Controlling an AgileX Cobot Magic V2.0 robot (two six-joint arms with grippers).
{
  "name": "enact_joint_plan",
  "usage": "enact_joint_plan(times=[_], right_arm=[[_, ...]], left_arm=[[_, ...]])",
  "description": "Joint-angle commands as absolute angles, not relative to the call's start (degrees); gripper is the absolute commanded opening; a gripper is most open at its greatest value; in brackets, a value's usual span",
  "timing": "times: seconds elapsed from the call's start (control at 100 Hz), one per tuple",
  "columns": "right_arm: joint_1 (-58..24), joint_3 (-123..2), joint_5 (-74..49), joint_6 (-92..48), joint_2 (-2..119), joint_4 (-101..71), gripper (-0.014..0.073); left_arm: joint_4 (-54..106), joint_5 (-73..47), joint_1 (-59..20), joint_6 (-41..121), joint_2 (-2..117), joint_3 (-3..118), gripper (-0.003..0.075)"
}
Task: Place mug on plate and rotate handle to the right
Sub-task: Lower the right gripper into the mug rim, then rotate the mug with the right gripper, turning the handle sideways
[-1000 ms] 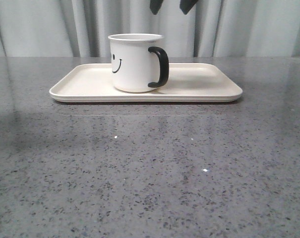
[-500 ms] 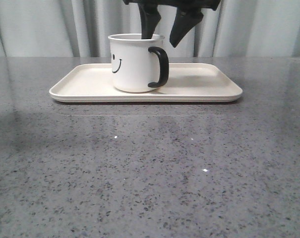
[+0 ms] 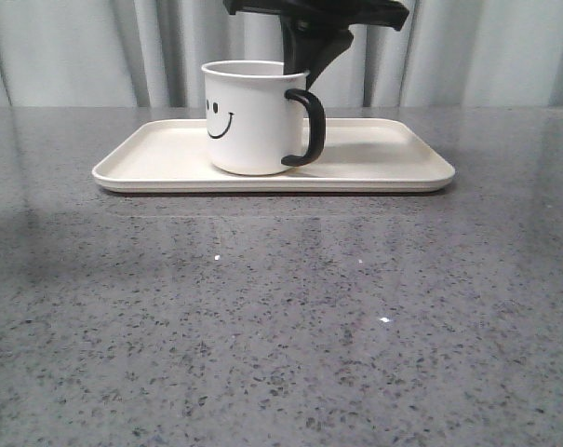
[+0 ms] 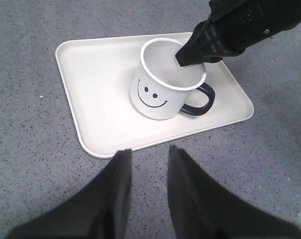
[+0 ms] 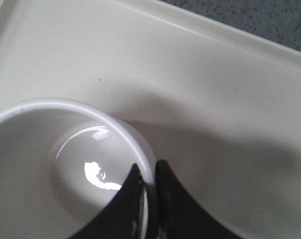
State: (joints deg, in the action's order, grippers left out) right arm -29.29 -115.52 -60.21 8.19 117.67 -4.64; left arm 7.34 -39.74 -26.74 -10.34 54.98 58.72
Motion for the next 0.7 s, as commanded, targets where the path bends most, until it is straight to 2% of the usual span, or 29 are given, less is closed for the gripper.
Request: enact_joint_plan(times=[0.0, 0.18, 0.69], right_arm=[[-29.1, -117.5, -57.9, 8.4, 114.2, -4.7, -0.0064], [-29.1, -118.0, -58.2, 7.2, 114.0, -4.7, -0.0066], [-29.1, -122.8, -66.5, -31.1, 114.0, -9.7, -0.0065]], left_arm=[[8.2, -36.3, -27.2, -10.4, 54.2, 60.1, 0.0177], [8.2, -36.3, -27.2, -10.4, 54.2, 60.1, 0.0177], [8.2, -36.3, -27.2, -10.4, 54.2, 57.1, 0.0177]])
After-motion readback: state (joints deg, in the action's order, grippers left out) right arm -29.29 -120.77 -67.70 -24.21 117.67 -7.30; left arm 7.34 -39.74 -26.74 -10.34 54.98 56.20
